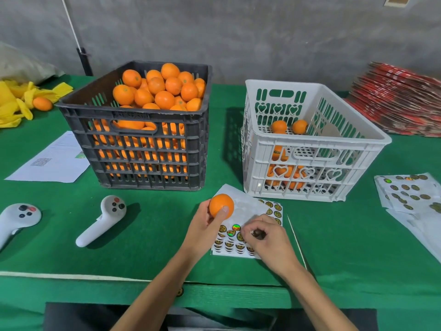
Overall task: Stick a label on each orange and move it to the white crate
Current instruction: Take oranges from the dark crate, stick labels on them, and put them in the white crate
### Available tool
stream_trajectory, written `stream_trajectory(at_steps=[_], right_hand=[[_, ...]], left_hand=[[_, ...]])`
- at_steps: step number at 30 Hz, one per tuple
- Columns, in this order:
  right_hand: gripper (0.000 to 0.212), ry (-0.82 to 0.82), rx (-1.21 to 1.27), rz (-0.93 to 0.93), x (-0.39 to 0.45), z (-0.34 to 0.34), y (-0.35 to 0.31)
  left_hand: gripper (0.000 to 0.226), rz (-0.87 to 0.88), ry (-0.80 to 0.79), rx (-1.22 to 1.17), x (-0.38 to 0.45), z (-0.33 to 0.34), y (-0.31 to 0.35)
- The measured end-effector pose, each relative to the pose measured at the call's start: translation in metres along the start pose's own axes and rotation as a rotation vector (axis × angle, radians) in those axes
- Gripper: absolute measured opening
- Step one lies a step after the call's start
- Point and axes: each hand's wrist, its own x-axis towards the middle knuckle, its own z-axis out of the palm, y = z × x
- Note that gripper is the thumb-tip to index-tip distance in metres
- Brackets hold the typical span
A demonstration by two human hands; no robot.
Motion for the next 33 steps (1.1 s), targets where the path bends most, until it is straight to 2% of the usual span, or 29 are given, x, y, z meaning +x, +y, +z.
stream_trajectory(at_steps=[6, 10, 14, 22, 24, 29, 33], right_hand=[[0.013, 0.022, -0.131, 0.036, 0.002, -0.001, 0.001], [0.004, 0.030, -0.271, -0.129, 0.001, -0.009, 0.004], [0.042, -0.020, -0.412, -0.190, -0.004, -0.012, 0.005], [0.017, 0.038, -0.355, -0.202, 0.003, -0.009, 0.008], [0.020, 0.059, -0.378, -0.218, 0.000, -0.009, 0.006], [0.045, 0.037, -0.479, -0.243, -0.013, 0.000, 0.001], [0.043, 0.052, -0.484, -0.220, -0.012, 0.003, 0.001]], left_hand=[[0.051, -0.010, -0.013, -0.002, 0.000, 0.000, -0.001], [0.053, -0.006, -0.011, -0.003, 0.001, 0.000, -0.002], [0.056, 0.001, -0.013, -0.002, 0.002, 0.000, -0.004], [0.056, 0.003, -0.028, 0.001, 0.001, 0.000, -0.004], [0.055, 0.000, -0.023, -0.007, 0.002, 0.000, -0.003], [0.050, 0.001, -0.005, -0.015, 0.002, 0.003, -0.004], [0.049, 0.000, 0.000, -0.005, 0.000, 0.005, -0.005]])
